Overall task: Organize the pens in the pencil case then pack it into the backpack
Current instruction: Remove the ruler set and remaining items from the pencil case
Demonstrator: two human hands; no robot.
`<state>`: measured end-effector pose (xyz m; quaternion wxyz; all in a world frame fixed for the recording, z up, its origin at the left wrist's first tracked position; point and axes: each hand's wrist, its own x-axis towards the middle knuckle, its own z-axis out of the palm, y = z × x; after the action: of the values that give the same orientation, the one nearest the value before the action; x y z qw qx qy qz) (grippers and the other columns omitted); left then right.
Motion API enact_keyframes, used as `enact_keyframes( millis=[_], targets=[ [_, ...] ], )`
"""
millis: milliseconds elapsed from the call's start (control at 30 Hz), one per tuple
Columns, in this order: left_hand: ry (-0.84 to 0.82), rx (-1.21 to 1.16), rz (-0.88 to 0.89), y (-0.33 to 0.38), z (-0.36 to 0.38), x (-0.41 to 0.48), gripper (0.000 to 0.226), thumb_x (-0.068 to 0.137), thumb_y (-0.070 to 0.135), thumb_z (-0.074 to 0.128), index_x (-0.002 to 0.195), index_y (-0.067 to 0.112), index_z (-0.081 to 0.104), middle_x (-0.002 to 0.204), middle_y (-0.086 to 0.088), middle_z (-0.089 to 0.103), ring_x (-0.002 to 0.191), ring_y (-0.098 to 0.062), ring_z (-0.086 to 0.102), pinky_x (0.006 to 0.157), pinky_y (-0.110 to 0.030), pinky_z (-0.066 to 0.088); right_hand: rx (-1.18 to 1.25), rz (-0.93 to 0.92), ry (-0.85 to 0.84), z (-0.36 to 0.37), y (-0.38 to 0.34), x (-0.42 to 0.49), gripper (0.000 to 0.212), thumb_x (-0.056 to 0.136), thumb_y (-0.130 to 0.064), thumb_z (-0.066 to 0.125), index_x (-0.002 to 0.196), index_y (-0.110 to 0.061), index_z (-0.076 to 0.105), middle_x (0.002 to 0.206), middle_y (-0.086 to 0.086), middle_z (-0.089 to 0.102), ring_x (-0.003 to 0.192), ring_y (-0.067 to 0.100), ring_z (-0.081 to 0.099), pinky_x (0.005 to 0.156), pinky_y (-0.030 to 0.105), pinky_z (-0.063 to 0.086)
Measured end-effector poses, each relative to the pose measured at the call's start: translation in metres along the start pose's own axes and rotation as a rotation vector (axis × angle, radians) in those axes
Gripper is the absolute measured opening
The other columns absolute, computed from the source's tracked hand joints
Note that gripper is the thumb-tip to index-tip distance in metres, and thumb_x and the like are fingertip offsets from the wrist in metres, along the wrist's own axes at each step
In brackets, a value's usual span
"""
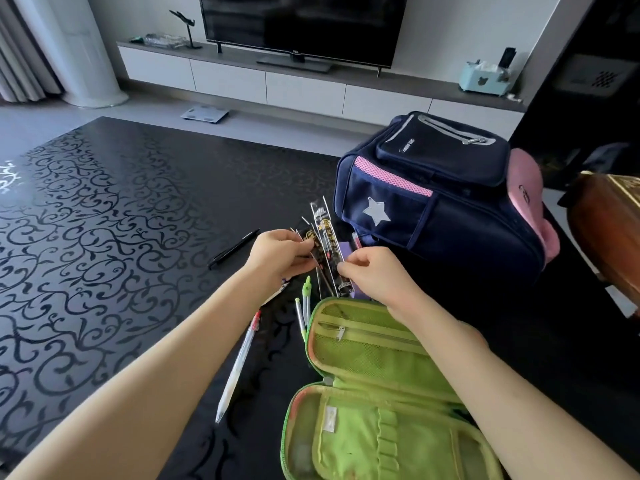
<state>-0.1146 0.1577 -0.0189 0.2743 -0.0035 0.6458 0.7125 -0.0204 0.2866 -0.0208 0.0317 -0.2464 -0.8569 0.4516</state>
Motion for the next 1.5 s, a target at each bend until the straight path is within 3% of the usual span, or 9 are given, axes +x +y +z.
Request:
enact_keyframes(
  millis=[133, 267, 433, 600, 800, 967, 1233, 1433, 1500],
  targets=[
    [-0.096, -0.107, -0.010, 0.009, 0.012, -0.018, 0.021, 0.085, 0.001, 0.062, 0.071, 0.010, 0.050, 0.055, -0.002, 0.067, 0.053, -0.014, 0.068, 0.050, -0.019, 0.056, 0.086, -0.091, 0.031, -0.013, 0.006, -0.016, 0.006, 0.079, -0.015, 0.068, 0.083, -0.019, 0.065, 0.088, 0.004, 0.070, 0.088, 0.022, 0.065, 0.087, 0.045, 0.051],
    [-0.150, -0.009, 0.076, 0.008, 0.021, -0.038, 0.010, 0.085, 0.010, 0.065, 0.076, 0.008, 0.061, 0.073, -0.008, 0.070, 0.069, -0.018, 0.068, 0.070, -0.025, 0.059, 0.136, -0.185, 0.125, -0.037, 0.009, -0.035, 0.009, 0.082, -0.003, 0.066, 0.088, -0.010, 0.064, 0.087, 0.009, 0.070, 0.085, 0.022, 0.066, 0.080, 0.030, 0.053],
    [0.093, 1.186, 0.523, -0.037, 0.020, -0.069, 0.023, 0.085, 0.031, 0.061, 0.079, 0.010, 0.070, 0.077, -0.003, 0.065, 0.074, -0.021, 0.060, 0.063, -0.028, 0.043, 0.065, -0.230, 0.294, -0.063, 0.022, -0.062, 0.012, 0.083, -0.004, 0.063, 0.084, -0.016, 0.062, 0.081, -0.004, 0.066, 0.077, 0.009, 0.062, 0.070, 0.015, 0.050],
    [0.021, 1.582, 0.512, -0.072, 0.035, -0.083, 0.031, 0.092, 0.036, 0.048, 0.095, 0.008, 0.062, 0.105, -0.008, 0.059, 0.100, -0.026, 0.053, 0.083, -0.034, 0.043, -0.080, -0.028, 0.229, -0.064, 0.068, -0.093, 0.026, 0.078, -0.003, 0.067, 0.086, -0.027, 0.062, 0.081, -0.007, 0.068, 0.078, 0.013, 0.065, 0.080, 0.037, 0.054],
    [0.013, 1.647, 0.501, -0.066, 0.058, -0.092, 0.025, 0.079, -0.007, 0.051, 0.099, 0.007, 0.057, 0.108, -0.009, 0.058, 0.099, -0.027, 0.054, 0.067, -0.031, 0.039, 0.302, 0.118, 0.402, -0.075, 0.098, -0.122, 0.031, 0.083, 0.002, 0.062, 0.087, -0.029, 0.062, 0.089, 0.003, 0.070, 0.084, 0.017, 0.066, 0.074, 0.029, 0.052],
    [-0.013, 1.701, 0.458, -0.067, 0.061, -0.089, 0.022, 0.084, -0.007, 0.046, 0.100, 0.003, 0.056, 0.107, -0.012, 0.060, 0.099, -0.027, 0.055, 0.070, -0.031, 0.043, 0.267, 0.094, 0.640, -0.078, 0.108, -0.132, 0.026, 0.082, -0.004, 0.063, 0.091, -0.028, 0.061, 0.089, -0.007, 0.069, 0.084, 0.012, 0.066, 0.079, 0.034, 0.052],
    [-0.057, 1.650, 0.361, -0.051, 0.079, -0.097, 0.034, 0.085, 0.002, 0.048, 0.056, 0.011, 0.035, 0.059, 0.001, 0.035, 0.070, -0.024, 0.045, 0.058, -0.030, 0.035, 1.003, 0.300, 0.453, -0.090, 0.109, -0.123, 0.023, 0.084, 0.012, 0.055, 0.096, -0.007, 0.057, 0.090, 0.018, 0.067, 0.079, 0.030, 0.068, 0.077, 0.034, 0.053],
    [-0.213, 1.440, 0.313, -0.055, 0.135, -0.113, 0.013, 0.085, 0.002, 0.047, 0.089, -0.003, 0.058, 0.080, -0.009, 0.059, 0.059, -0.021, 0.047, 0.048, -0.028, 0.040, 1.198, 0.291, 0.363, -0.085, 0.105, -0.122, 0.023, 0.086, 0.013, 0.051, 0.102, -0.003, 0.051, 0.096, 0.024, 0.062, 0.087, 0.032, 0.062, 0.091, 0.040, 0.047],
    [-0.248, 1.405, 0.355, -0.058, 0.157, -0.120, 0.017, 0.084, 0.003, 0.047, 0.067, 0.004, 0.050, 0.068, -0.005, 0.053, 0.064, -0.025, 0.049, 0.043, -0.027, 0.033, 1.260, 0.267, 0.332, -0.084, 0.104, -0.119, 0.026, 0.086, 0.013, 0.051, 0.107, -0.002, 0.048, 0.094, 0.025, 0.059, 0.087, 0.033, 0.058, 0.095, 0.043, 0.044]
  ],
)
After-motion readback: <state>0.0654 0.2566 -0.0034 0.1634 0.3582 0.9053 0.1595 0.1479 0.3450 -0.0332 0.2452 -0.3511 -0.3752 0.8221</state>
